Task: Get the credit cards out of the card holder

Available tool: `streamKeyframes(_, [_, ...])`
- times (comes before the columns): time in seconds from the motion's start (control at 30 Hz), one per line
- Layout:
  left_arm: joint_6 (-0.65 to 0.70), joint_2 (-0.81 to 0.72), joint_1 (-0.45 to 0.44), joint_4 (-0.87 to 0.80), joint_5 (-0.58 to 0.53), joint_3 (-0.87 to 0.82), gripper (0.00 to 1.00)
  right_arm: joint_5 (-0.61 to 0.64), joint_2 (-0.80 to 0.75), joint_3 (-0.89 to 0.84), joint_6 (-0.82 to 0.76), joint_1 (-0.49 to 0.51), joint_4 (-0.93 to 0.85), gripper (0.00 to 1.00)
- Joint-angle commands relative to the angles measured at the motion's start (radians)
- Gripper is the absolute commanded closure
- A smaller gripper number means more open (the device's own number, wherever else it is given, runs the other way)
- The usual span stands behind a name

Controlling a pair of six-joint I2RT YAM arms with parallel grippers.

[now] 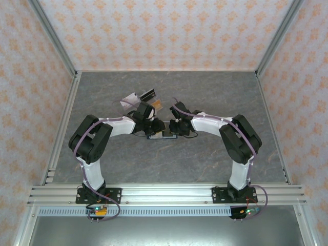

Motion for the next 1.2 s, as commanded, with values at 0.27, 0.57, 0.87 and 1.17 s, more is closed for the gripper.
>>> streamKeyframes(0.27, [-0.005,-0.061,0.005,0.088,0.070,-0.034,0.86,0.009,0.047,-0.006,-0.011,-0.001,-0.033,0.85])
streamKeyframes(0.57, [-0.005,-0.085,0.022,0.104,0.079,-0.072,0.91,0.025,0.052,-0.007,-0.004,-0.007,-0.049,0.86])
streamKeyframes(0.87, [0.023,-0.110,0.041,0.062,0.066,-0.095,0.94,0.030,0.054,-0.012,0.002,-0.017,-0.054,0.86])
streamKeyframes(1.17, [0.080,-0.134,0.053,-0.030,0.033,-0.092,0.96,0.018,0.050,-0.015,0.009,-0.027,-0.047,0.86])
